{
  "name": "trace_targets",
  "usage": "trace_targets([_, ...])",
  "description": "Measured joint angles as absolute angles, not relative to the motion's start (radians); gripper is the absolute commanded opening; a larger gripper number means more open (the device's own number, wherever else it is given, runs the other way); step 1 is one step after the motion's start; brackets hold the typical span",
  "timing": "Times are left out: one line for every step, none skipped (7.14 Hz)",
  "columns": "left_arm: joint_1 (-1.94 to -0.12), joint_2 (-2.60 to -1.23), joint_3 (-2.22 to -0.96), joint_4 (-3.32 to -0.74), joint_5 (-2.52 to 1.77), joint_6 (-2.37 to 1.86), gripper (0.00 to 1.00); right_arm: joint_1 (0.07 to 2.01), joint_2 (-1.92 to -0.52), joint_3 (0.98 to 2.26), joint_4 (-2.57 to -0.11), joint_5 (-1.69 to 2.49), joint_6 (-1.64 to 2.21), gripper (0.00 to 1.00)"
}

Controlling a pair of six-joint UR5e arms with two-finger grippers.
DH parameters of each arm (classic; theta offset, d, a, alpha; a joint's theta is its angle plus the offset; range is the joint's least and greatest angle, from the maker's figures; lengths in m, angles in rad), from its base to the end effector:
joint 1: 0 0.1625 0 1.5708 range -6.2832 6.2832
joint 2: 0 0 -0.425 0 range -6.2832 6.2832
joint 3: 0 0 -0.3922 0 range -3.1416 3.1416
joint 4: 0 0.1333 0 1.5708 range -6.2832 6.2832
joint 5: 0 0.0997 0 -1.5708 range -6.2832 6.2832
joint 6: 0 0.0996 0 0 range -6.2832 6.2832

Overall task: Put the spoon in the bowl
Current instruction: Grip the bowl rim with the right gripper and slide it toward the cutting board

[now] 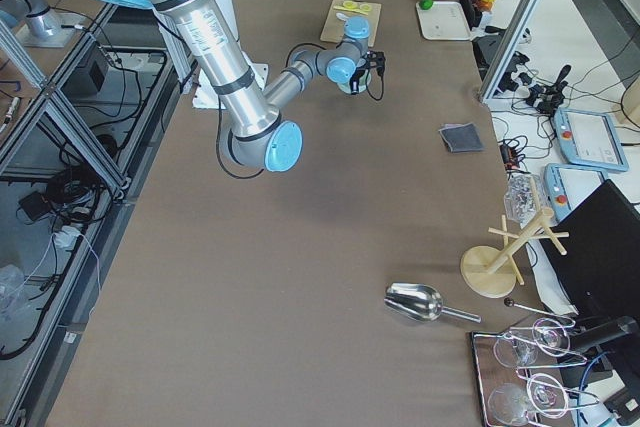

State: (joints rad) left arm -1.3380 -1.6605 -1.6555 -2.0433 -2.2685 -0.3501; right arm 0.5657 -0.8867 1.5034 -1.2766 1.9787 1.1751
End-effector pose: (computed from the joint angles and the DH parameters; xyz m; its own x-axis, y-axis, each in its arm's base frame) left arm 0.0594 -0.5510 0.5185 0.6796 0.2537 -0.6883 0.0522 0.9192 0.3903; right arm -0.5592 -0.4661 0.2423 0.5652 -0.0603 0.8227 -0.0104 0.9967 0.0801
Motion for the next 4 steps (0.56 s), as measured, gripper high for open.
trace_targets([-1.330, -1.668, -1.653, -2.043, -2.268, -0.352, 0.98, 0.557, -0.872, 1.483, -1.273, 1.969, 1.191, 0.87])
trace_targets([-1.322, -1.675, -1.652, -2.044, -2.267, -0.355, 0.98, 0.554, -0.856, 1.461, -1.269, 1.965, 1.202, 1.00])
trace_targets([-1.314, -1.680, -1.653, -2.044, -2.267, -0.359, 0.98, 0.556, -0.846, 1.451, -1.267, 1.964, 1.208, 1.00])
trace_targets([-1.303, -1.689, -1.657, -2.044, -2.268, -0.369, 0.98, 0.568, -0.839, 1.451, -1.268, 1.967, 1.211, 1.00])
